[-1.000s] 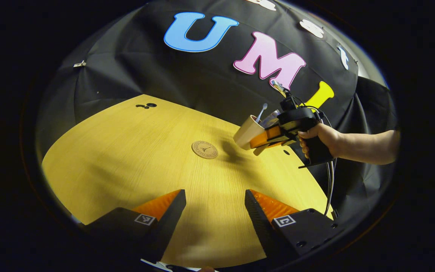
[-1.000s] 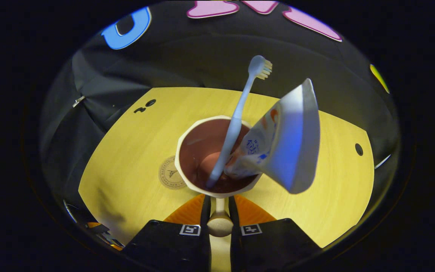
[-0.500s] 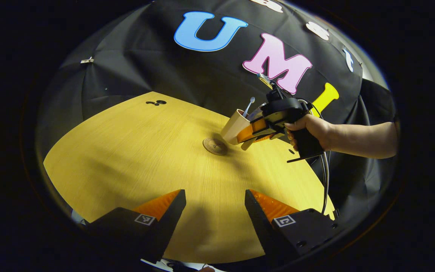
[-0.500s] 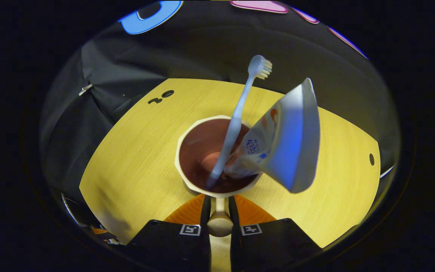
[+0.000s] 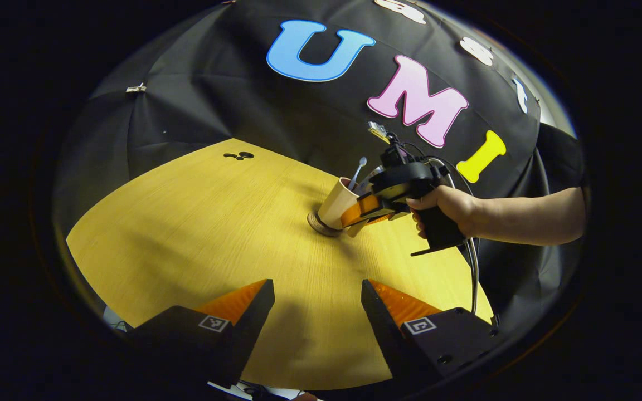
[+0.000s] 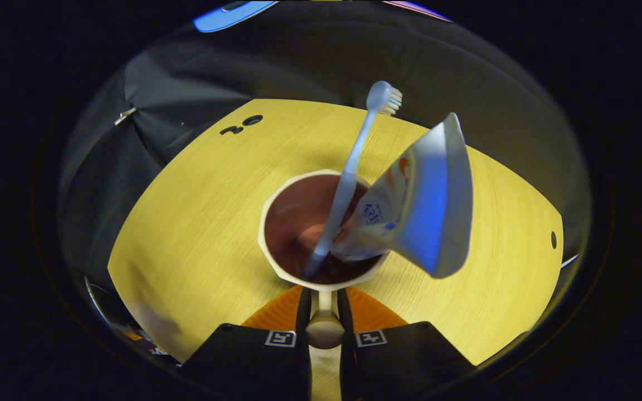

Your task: Put the toothbrush and toothpaste on the desktop into the cup, then pick up the cup and place it on the coaster on the desktop.

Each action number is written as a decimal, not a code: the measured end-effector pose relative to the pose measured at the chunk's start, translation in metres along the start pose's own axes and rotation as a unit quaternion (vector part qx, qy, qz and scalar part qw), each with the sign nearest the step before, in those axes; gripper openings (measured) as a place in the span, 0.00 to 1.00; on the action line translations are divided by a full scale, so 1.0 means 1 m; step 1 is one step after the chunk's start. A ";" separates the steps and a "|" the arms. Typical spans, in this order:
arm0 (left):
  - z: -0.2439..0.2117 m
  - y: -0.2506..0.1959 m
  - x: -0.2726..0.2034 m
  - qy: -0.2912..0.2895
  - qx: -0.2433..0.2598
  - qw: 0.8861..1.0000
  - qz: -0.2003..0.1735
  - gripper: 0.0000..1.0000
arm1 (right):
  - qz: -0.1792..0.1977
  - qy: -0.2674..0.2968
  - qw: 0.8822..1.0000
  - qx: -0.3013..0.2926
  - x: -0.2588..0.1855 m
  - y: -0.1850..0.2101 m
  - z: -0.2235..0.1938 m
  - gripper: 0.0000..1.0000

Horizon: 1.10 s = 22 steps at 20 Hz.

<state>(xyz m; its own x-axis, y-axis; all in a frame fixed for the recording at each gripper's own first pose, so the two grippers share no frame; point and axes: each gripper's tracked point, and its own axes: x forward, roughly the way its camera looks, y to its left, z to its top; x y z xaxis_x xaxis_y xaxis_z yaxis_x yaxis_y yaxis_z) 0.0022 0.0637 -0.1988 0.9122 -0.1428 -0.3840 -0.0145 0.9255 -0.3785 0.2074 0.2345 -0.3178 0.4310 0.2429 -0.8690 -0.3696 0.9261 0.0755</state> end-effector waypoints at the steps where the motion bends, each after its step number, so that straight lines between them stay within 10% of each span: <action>1: 0.000 -0.001 0.000 0.000 0.001 1.000 0.000 0.98 | -0.001 0.003 1.000 -0.005 0.001 0.000 -0.002 0.23; 9: 0.001 0.000 -0.009 0.002 0.009 1.000 0.006 0.98 | -0.004 -0.009 1.000 -0.001 -0.020 -0.005 0.001 0.25; 16: 0.030 -0.005 -0.035 -0.030 0.037 0.998 0.029 0.98 | 0.012 -0.055 0.998 0.032 -0.088 -0.002 0.008 0.96; 22: 0.094 -0.003 -0.069 -0.130 0.111 0.980 0.103 0.98 | -0.023 -0.172 0.983 0.060 -0.198 -0.022 0.012 0.98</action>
<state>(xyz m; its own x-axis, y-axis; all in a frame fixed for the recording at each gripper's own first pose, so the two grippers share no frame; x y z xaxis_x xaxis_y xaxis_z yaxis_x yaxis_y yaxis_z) -0.0224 0.1037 -0.0924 0.9732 0.1232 -0.1942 -0.1465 0.9830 -0.1108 0.1402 0.1693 -0.1420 0.7047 0.2647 -0.6583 -0.2526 0.9606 0.1159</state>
